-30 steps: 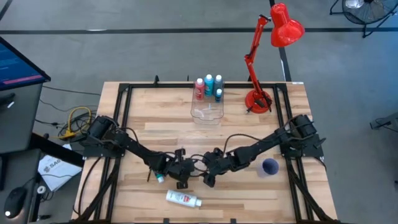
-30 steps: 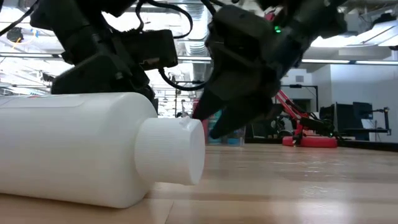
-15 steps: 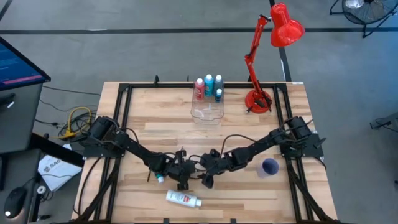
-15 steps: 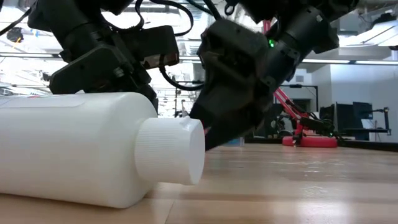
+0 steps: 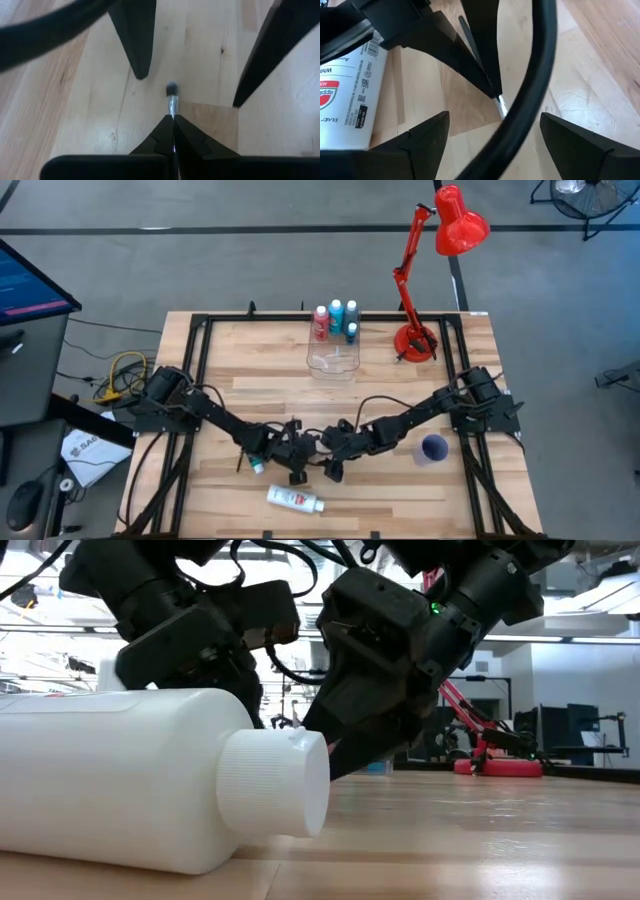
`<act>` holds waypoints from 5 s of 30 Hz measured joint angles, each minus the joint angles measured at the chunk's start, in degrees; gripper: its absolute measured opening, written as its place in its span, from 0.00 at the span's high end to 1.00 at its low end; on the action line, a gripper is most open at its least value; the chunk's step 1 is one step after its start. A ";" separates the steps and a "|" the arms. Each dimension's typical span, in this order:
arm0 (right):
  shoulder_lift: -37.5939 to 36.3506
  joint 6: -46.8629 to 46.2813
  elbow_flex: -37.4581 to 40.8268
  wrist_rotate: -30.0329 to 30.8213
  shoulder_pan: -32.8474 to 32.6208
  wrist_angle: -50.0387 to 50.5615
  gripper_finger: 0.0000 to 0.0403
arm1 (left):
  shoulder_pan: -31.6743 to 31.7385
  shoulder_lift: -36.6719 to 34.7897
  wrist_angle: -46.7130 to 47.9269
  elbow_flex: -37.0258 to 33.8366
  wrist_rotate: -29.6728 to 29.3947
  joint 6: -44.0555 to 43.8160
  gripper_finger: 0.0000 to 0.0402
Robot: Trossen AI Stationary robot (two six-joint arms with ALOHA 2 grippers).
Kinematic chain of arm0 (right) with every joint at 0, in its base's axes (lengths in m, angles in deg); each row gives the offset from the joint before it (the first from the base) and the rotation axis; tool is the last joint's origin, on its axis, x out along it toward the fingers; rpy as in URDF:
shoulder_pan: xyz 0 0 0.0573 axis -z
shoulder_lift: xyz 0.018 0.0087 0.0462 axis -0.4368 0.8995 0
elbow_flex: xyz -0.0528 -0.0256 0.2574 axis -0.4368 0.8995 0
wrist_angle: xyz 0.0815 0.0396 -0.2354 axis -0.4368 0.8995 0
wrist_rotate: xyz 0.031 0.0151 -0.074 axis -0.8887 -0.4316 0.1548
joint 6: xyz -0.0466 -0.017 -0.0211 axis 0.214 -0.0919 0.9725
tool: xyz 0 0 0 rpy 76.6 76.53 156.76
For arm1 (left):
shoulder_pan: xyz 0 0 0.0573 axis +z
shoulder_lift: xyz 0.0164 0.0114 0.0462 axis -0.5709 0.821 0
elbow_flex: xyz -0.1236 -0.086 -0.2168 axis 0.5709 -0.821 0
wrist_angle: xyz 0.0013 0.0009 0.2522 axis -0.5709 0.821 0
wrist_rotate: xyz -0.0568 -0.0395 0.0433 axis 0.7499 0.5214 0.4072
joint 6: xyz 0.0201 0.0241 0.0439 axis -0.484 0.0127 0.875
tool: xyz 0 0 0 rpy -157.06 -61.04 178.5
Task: Pick & Place Paint Supplies
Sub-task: Put the silver paintbrush into the purple cup
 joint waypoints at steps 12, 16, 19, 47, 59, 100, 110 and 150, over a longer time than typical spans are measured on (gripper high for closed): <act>0.00 0.00 0.00 0.03 -0.01 4.37 0.25 | -0.07 -0.02 -1.93 0.01 -0.37 0.14 0.99; 0.00 2.48 0.00 0.04 -0.41 4.38 0.25 | -0.07 -0.09 -1.94 0.04 -0.37 0.14 0.99; 0.00 3.02 0.00 0.01 -0.48 4.35 0.25 | -0.17 -0.09 -1.92 0.06 -0.35 0.02 0.99; -0.02 6.99 0.02 1.03 0.39 0.85 0.25 | -5.71 -16.19 3.90 -10.14 -9.17 -13.80 0.99; 1.93 10.57 -0.61 1.70 0.29 0.96 0.25 | -11.08 -27.06 2.82 -18.26 -13.12 -23.64 0.99; 8.96 14.40 -6.32 5.14 -2.63 6.49 0.63 | -11.02 -27.26 0.47 -18.30 -13.59 -25.13 0.99; 8.87 14.40 -6.38 5.00 -2.73 7.36 0.67 | -11.02 -27.26 -0.04 -18.28 -13.59 -25.15 0.99; 5.35 9.60 -17.71 -2.06 1.69 35.99 1.00 | -3.27 -16.61 -10.19 -18.26 -1.92 -12.87 0.57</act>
